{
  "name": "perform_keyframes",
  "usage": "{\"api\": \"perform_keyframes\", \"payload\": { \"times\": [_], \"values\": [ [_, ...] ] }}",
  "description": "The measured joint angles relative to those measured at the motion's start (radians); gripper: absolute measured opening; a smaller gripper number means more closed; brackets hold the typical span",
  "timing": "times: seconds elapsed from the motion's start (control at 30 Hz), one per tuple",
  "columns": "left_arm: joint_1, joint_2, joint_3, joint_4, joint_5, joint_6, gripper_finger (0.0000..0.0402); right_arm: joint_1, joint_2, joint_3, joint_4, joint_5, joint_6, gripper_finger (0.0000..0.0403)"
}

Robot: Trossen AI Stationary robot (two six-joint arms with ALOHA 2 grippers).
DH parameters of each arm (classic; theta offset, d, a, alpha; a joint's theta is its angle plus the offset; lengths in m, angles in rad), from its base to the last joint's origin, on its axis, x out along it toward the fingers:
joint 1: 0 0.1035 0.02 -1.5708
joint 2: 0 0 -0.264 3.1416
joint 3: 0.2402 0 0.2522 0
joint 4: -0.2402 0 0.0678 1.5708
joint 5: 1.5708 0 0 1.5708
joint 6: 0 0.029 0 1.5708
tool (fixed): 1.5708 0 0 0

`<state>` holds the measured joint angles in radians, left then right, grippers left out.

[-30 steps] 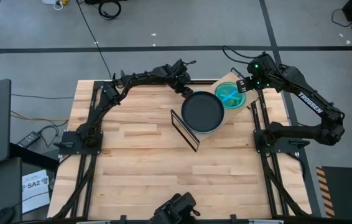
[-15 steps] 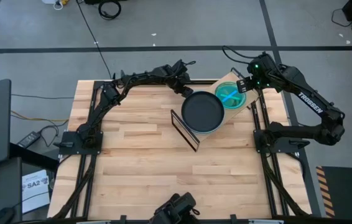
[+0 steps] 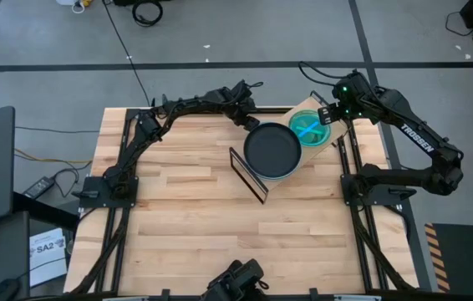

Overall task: Place and stack plates onto a shelf
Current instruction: Stack the small blue plate on top of the small blue plate on the shelf

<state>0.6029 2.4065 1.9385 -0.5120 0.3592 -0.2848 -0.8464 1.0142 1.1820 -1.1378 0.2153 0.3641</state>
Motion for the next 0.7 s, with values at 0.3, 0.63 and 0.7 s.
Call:
{"api": "perform_keyframes", "payload": {
  "times": [0.3, 0.63, 0.7],
  "values": [
    [0.000, 0.000, 0.000, 0.001, 0.020, 0.006, 0.0172, 0.000, 0.000, 0.000, 0.000, 0.000, 0.000, 0.0143],
    [0.018, 0.008, -0.001, 0.120, 0.132, -0.050, 0.0172, 0.000, 0.000, 0.000, 0.000, 0.000, 0.000, 0.0143],
    [0.016, 0.012, -0.002, 0.116, 0.132, -0.059, 0.0172, 0.000, 0.000, 0.000, 0.000, 0.000, 0.000, 0.0143]
  ]
}}
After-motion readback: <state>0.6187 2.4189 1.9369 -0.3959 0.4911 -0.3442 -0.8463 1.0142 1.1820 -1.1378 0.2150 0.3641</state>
